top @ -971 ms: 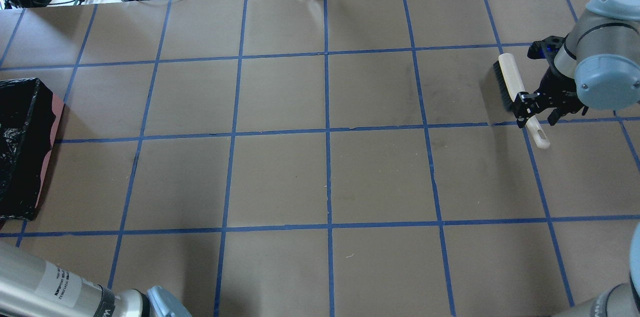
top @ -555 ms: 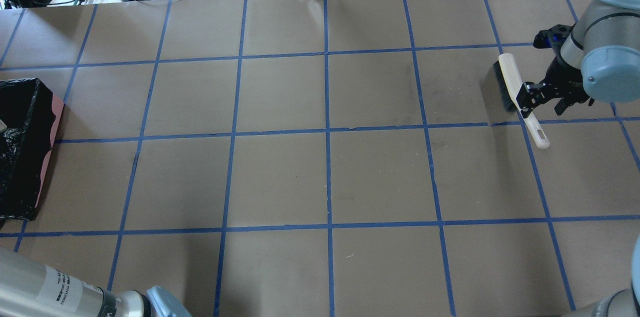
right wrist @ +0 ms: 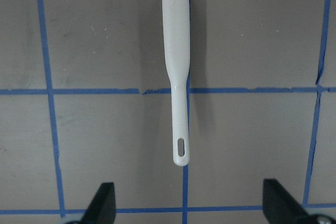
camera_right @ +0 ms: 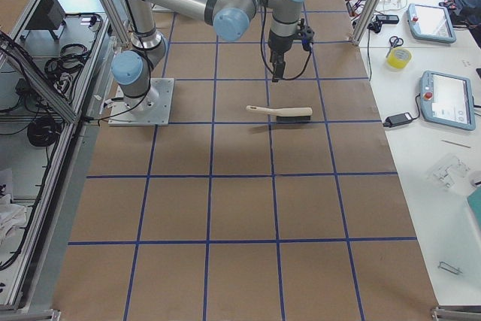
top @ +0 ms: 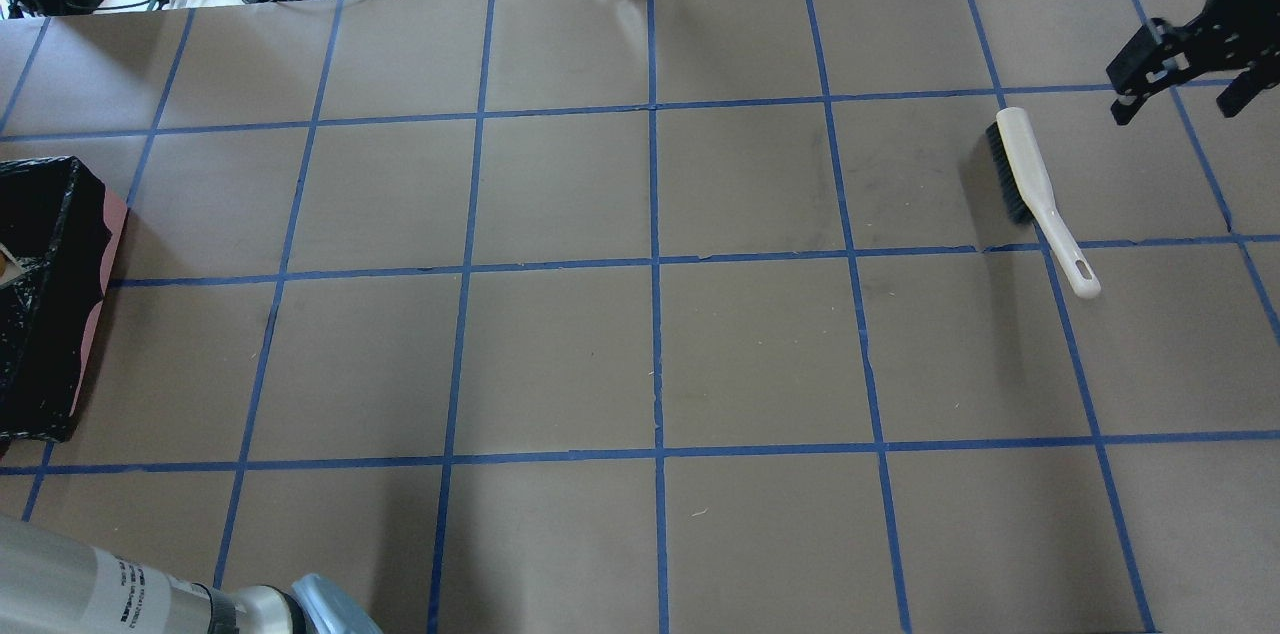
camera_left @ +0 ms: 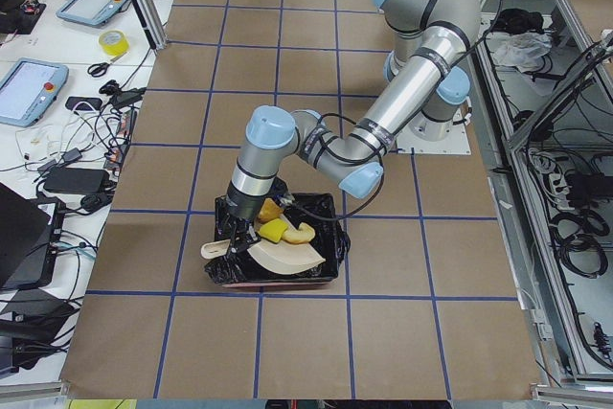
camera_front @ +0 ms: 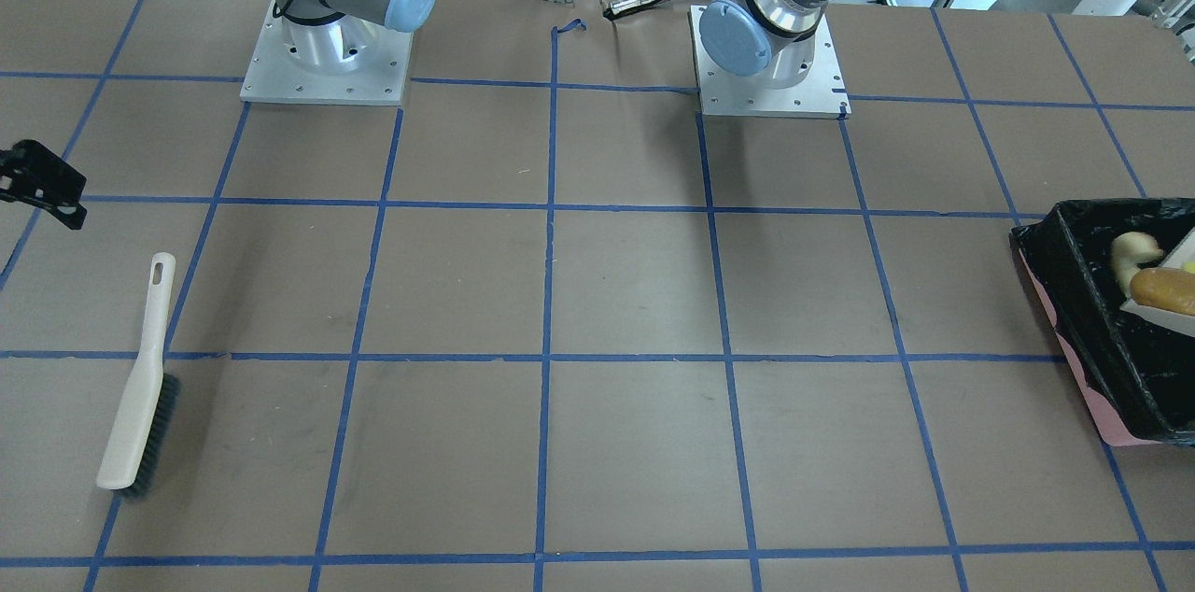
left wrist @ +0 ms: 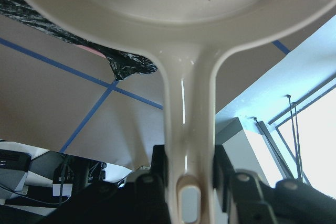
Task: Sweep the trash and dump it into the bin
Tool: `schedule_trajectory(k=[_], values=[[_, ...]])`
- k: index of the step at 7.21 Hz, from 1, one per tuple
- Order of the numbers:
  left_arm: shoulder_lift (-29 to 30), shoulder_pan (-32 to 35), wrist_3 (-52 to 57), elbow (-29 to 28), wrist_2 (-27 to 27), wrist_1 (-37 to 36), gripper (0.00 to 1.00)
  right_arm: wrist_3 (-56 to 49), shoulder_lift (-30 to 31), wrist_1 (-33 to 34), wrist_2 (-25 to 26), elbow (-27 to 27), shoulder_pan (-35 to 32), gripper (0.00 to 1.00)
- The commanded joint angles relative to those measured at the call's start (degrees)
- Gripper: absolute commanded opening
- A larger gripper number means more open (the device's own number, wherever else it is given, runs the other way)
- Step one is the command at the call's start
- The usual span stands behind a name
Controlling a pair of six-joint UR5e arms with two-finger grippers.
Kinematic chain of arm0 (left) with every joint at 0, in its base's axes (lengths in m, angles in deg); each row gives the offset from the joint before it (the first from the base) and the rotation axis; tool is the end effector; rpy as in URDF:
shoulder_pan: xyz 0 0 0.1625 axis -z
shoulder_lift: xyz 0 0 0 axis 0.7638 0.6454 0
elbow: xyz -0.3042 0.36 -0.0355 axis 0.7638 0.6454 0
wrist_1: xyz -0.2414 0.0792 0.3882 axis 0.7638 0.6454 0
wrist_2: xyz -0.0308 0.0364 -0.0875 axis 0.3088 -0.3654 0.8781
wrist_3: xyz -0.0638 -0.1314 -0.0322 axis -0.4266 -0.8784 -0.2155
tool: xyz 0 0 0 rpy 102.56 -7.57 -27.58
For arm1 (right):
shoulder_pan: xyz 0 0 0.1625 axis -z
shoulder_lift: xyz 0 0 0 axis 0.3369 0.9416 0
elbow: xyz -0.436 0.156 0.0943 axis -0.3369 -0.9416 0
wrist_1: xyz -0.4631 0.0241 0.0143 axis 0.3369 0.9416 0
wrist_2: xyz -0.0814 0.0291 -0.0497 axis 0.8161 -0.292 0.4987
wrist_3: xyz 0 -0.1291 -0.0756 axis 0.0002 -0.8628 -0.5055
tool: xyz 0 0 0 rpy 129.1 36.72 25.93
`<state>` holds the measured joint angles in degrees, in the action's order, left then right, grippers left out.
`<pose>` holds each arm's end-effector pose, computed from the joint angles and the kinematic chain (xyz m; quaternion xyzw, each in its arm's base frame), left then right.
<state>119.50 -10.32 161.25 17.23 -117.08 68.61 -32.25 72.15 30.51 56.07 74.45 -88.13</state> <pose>0.5281 -0.6067 0.3936 0.9051 0.2913 0.1696 0.2591 -0.0976 -0.5977 0.4762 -0.0009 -0.9998 -0.0194 0.0087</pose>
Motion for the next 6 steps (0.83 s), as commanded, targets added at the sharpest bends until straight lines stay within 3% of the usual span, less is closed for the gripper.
schedule_trajectory(k=[1,3,6], values=[[-1.2,-0.1,1.6,3.4,0.9,-4.6,0.0,8.7,0.8,-6.8,-3.4,-6.3,-6.4,1.0],[-1.5,0.0,4.2,3.4,2.1,-4.7,0.0,17.2,1.2,-7.2,-3.6,-6.2,-17.5,1.0],[-1.8,-0.2,5.2,3.5,3.4,-11.3,0.0,22.8,3.7,-7.3,-3.2,-6.0,-22.9,1.0]])
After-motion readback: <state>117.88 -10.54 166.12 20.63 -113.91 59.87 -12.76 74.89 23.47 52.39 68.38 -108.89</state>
